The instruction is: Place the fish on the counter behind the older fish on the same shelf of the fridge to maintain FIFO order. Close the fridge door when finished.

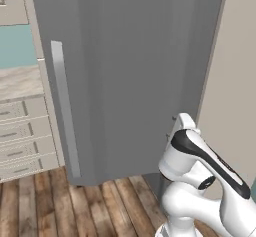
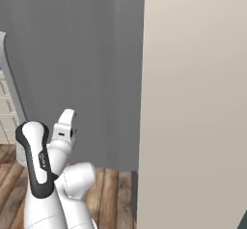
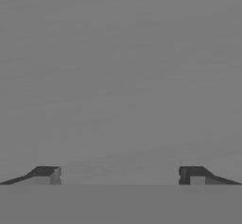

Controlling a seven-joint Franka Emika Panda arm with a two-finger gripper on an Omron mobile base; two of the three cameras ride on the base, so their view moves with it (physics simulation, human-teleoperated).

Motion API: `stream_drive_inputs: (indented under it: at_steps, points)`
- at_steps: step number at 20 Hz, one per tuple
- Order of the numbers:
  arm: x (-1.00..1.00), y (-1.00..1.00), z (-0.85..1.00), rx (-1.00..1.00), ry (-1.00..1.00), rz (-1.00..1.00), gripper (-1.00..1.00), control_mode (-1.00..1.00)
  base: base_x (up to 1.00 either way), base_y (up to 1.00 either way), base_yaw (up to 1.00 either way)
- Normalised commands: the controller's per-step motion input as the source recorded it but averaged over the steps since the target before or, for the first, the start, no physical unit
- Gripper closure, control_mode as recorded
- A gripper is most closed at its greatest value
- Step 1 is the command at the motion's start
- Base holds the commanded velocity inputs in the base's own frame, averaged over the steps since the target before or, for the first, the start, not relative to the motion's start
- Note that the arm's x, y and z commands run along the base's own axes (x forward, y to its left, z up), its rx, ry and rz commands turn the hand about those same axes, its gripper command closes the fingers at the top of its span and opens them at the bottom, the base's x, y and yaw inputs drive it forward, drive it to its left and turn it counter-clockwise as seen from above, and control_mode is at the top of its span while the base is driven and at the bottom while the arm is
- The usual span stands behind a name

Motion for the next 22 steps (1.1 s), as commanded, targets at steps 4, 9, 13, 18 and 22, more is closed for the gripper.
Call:
stream_drive_inputs:
  at_steps: [4,9,13,18,22]
  points:
    - [0.0,0.0,0.0,0.0,0.0,0.0,-1.0,1.0,0.32,-0.25,0.26]
    - [0.0,0.0,0.0,0.0,0.0,0.0,-1.0,1.0,0.33,-0.25,0.24]
    - [0.0,0.0,0.0,0.0,0.0,0.0,-1.0,1.0,0.28,-0.21,0.19]
    - [0.0,0.0,0.0,0.0,0.0,0.0,-1.0,1.0,0.38,-0.17,0.13]
    - [0.34,-0.26,0.0,0.01,0.0,0.1,-1.0,-1.0,0.0,0.0,0.0]
